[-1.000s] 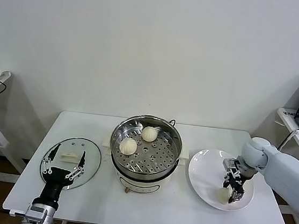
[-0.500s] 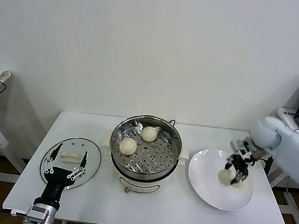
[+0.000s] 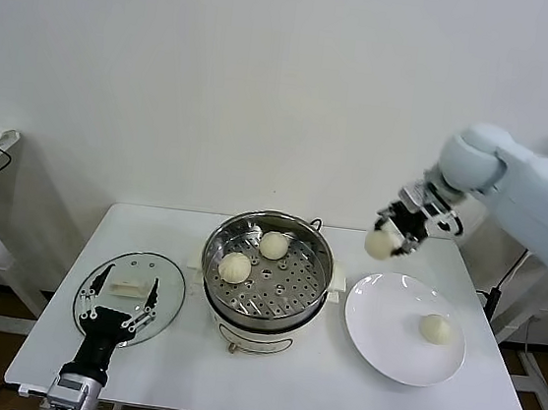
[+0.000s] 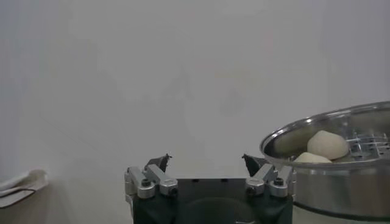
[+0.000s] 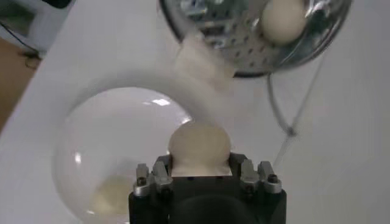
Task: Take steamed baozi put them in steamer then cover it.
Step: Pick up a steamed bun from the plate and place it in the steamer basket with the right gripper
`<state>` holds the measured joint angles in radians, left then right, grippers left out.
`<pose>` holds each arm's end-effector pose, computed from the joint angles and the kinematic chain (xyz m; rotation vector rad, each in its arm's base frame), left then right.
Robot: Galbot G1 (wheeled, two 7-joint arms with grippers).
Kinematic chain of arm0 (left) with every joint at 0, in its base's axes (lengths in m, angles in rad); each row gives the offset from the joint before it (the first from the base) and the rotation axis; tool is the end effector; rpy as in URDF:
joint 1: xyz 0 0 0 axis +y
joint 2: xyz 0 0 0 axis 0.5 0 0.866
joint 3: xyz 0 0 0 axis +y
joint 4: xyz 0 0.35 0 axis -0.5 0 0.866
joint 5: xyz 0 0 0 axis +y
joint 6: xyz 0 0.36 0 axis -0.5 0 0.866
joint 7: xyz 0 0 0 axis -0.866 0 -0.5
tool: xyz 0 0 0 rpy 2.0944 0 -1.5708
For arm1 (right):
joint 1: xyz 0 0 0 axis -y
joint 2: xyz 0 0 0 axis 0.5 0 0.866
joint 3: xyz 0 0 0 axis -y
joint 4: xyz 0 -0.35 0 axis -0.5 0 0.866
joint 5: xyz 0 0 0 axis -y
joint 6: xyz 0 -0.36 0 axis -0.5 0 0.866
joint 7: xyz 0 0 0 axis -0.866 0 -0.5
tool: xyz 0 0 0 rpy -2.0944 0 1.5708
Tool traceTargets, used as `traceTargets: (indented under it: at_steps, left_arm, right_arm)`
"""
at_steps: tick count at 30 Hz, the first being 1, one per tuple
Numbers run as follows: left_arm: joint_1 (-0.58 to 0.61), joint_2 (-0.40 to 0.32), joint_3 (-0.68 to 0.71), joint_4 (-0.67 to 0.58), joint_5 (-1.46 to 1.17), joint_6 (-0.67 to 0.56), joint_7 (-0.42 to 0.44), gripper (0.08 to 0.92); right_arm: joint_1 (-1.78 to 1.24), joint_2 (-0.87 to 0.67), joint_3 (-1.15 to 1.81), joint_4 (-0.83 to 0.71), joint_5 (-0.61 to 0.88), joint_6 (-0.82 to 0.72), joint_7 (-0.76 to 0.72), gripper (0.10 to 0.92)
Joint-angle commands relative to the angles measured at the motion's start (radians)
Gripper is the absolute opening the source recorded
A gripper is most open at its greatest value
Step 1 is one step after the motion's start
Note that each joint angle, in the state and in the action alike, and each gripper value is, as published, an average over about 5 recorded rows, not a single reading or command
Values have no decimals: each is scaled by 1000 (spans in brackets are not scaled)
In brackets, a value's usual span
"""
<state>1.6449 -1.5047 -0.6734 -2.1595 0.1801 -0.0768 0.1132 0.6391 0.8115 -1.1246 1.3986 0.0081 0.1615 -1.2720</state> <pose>0.1621 0.0545 -0.2880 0.0579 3.0547 0.5004 0.5416 -0.0269 0.0352 1.6578 -0.9899 2.0255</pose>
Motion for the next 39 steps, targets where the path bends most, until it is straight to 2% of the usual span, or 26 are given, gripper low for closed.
traceTargets:
  at_steps: [1,7,12,31,39]
  left_arm:
    - [-1,1,-2,-6,0,0,1,823]
    - [-3,3,-2,-7,1,-2,2,823]
    - [-3,7,-11,-6,-1,-5,3,823]
    - [0,14,-21,-14,3,-8,3,823]
    - [3,15,-24,-13,5,-10,3,823]
  right_arm:
    - [185,227,-138,12,-21,275,62,619]
    - [153,329,-184,-7,-60,389,111,619]
    - [100,365,-203,-6,-97,426,132,619]
    - [12,422,-252,62,-82,406,130,619]
    - [-58,463,-254,7,-99,386,105,619]
